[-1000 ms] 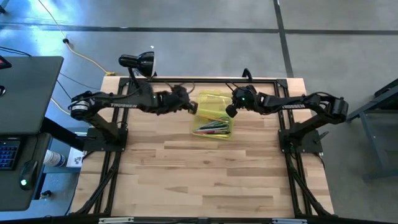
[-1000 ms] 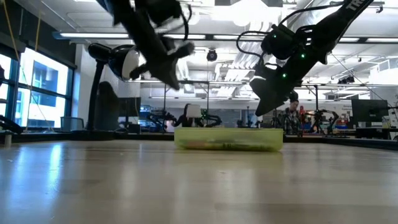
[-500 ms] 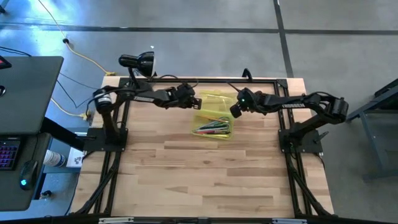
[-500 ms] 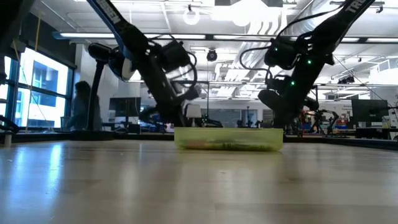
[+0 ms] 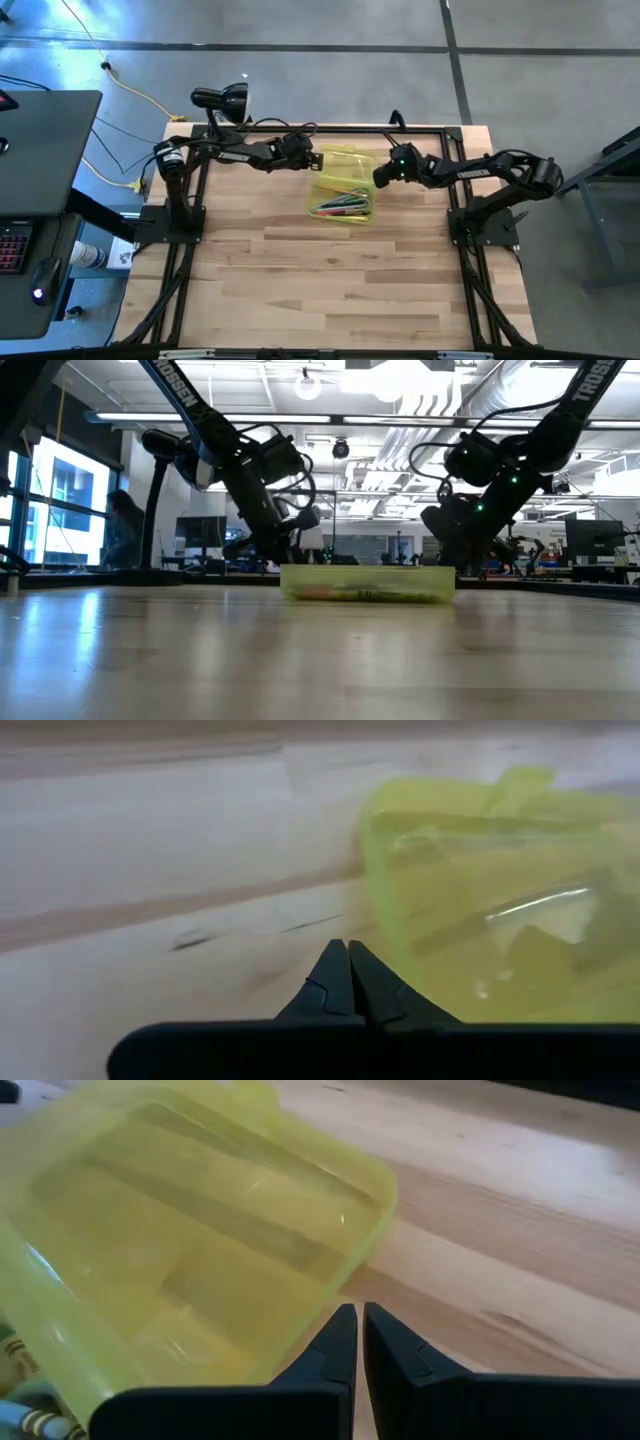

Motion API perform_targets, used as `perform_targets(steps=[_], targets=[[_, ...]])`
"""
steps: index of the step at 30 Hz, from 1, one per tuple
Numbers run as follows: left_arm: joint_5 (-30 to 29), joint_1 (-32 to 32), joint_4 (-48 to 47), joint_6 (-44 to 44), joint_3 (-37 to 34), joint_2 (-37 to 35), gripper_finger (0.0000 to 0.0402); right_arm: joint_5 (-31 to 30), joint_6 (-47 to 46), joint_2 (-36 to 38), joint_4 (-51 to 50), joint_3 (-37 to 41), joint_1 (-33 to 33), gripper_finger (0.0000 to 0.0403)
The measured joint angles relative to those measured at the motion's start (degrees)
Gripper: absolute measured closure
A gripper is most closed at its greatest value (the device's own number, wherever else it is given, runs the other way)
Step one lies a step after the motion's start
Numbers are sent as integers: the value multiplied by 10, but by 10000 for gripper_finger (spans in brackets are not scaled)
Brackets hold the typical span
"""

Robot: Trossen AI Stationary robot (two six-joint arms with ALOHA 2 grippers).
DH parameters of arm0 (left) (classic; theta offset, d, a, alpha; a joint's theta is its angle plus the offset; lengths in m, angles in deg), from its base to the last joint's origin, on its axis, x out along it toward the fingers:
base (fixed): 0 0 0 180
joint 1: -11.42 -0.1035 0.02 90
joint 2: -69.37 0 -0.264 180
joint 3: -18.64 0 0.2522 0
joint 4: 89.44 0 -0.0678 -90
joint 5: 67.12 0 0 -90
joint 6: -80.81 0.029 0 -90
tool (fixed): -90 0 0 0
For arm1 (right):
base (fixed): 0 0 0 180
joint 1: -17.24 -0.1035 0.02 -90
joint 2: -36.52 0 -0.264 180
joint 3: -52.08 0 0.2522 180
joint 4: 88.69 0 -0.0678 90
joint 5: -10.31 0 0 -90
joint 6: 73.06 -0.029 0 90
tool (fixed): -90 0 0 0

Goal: Pick & place school supplies into a supply box
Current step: Close the yellow supply box

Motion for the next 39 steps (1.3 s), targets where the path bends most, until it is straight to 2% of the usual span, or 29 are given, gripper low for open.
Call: perform_targets(steps=[20,32,39], targets=[[-18,0,10,-28,0,1,383,-20,-2,0,-6,3,2,402],[25,-18,56,-11,0,1,389,-20,-13,0,-6,3,2,403],[19,-17,60,-14,-1,32,392,-21,-27,0,-7,3,2,403]])
